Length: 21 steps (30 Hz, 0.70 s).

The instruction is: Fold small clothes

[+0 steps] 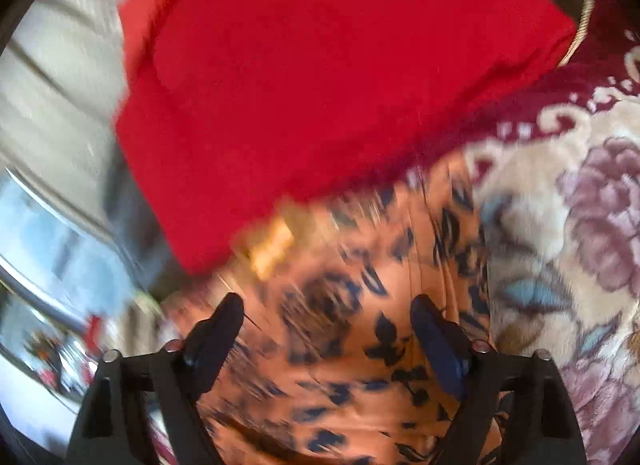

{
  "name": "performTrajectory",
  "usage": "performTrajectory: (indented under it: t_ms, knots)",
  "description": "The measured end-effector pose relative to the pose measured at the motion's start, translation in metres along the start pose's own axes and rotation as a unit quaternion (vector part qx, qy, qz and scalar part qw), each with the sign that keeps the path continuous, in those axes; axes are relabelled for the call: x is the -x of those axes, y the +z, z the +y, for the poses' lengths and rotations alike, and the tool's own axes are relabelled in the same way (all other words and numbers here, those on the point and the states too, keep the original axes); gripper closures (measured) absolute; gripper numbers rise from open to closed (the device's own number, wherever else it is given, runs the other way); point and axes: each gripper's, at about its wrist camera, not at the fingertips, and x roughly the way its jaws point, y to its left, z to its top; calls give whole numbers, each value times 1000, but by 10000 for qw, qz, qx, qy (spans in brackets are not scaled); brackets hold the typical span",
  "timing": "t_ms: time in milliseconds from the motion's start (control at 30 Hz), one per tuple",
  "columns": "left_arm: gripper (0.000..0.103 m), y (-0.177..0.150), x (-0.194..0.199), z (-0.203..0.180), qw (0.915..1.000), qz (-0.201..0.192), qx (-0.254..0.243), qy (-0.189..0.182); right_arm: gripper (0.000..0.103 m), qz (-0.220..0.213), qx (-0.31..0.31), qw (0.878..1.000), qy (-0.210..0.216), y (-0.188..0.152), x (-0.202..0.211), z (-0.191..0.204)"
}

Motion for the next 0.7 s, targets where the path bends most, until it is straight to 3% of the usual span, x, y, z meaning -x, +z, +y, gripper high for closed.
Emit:
performTrajectory:
  t_ms: [67,133,367,467,567,700]
  knots:
    - [6,-6,9,7,10000,-69,10,-22,47,469,204,9978,-429,-10,-23,1]
    - [6,-15,20,11,9998,-169,2,-49,49,343,389,9975,-489,-13,-17,6]
    - [6,-83,68,48,9986,-349,-3,-403,49,-33,361,9993,5,-40,54,0]
    - [6,-120,81,60,9981,-334,13,-523,40,-102,425,9990,127,-45,75,-4]
    - [6,-155,90,65,9972,-273,-17,-697,34,-228,458,9983,284,-75,112,-9]
    - [6,-197,92,65,9916,-200,265,-1250,33,-114,438,9982,391,-112,145,-16]
